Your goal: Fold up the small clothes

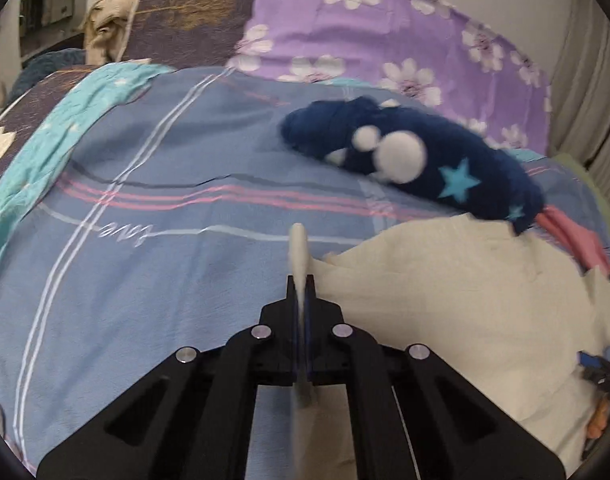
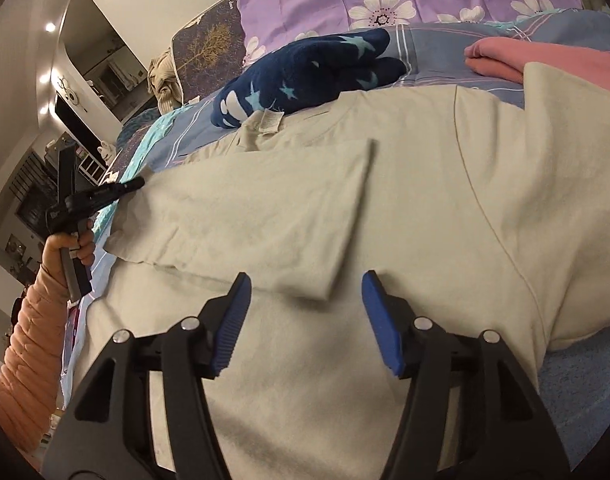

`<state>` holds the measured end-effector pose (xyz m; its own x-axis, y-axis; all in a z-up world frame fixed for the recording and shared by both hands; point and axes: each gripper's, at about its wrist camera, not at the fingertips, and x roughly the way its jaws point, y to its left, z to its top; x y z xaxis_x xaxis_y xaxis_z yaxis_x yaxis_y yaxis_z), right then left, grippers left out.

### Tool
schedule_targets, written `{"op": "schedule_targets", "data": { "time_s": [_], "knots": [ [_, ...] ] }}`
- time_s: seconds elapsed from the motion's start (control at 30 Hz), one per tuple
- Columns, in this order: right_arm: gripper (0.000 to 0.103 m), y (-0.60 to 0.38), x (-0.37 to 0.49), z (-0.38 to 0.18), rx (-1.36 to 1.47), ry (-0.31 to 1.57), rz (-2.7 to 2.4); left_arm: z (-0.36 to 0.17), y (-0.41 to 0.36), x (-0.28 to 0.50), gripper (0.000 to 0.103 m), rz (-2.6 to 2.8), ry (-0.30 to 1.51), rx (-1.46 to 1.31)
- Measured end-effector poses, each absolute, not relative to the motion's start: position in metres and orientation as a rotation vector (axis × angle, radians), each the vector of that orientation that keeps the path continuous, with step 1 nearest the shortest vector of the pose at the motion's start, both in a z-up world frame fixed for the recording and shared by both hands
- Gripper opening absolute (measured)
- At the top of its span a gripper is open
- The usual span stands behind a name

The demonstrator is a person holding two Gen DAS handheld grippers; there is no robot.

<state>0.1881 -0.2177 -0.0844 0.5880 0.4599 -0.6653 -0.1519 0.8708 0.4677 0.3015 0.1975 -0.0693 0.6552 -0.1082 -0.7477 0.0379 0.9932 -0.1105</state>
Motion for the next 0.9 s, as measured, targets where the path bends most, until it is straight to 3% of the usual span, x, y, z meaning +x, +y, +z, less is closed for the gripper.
{"op": "schedule_targets", "data": {
  "time_s": [0.23,0.37,0.43,0.6,0.73,0.77,0.8,0.83,0.87,0.9],
  "knots": [
    [0.059,-0.222,0.186,-0.079,0.428,0.849,0.340,-0.071,0.203,0.290,0.010,-0.032,0.857,-0.016],
    [0.043,-0.225,0.188,-0.079,0.435,0.868,0.327,-0.038,0.182,0.256,0.025,-0.142,0.747,0.008],
    [0.043,-0.228,0.190,-0.080,0.457,0.879,0.323,-0.033,0.164,0.231,0.041,-0.172,0.714,0.061],
    [0.046,-0.225,0.203,-0.076,0.433,0.923,0.320,-0.057,0.139,0.179,0.058,-0.143,0.727,0.287],
    [0.053,-0.211,0.215,-0.077,0.383,0.955,0.325,-0.089,0.152,0.167,0.062,-0.049,0.807,0.383],
    [0.050,-0.207,0.218,-0.077,0.370,0.953,0.324,-0.092,0.159,0.168,0.063,-0.036,0.814,0.354],
    [0.041,-0.199,0.221,-0.078,0.336,0.948,0.319,-0.091,0.165,0.171,0.064,-0.032,0.811,0.311],
    [0.020,-0.191,0.225,-0.080,0.295,0.952,0.310,-0.089,0.169,0.174,0.064,-0.025,0.810,0.284],
    [0.012,-0.187,0.226,-0.081,0.267,0.956,0.294,-0.087,0.171,0.177,0.064,-0.014,0.806,0.259],
    [0.009,-0.183,0.227,-0.082,0.247,0.950,0.272,-0.085,0.172,0.180,0.063,-0.006,0.798,0.240]
  ]
}}
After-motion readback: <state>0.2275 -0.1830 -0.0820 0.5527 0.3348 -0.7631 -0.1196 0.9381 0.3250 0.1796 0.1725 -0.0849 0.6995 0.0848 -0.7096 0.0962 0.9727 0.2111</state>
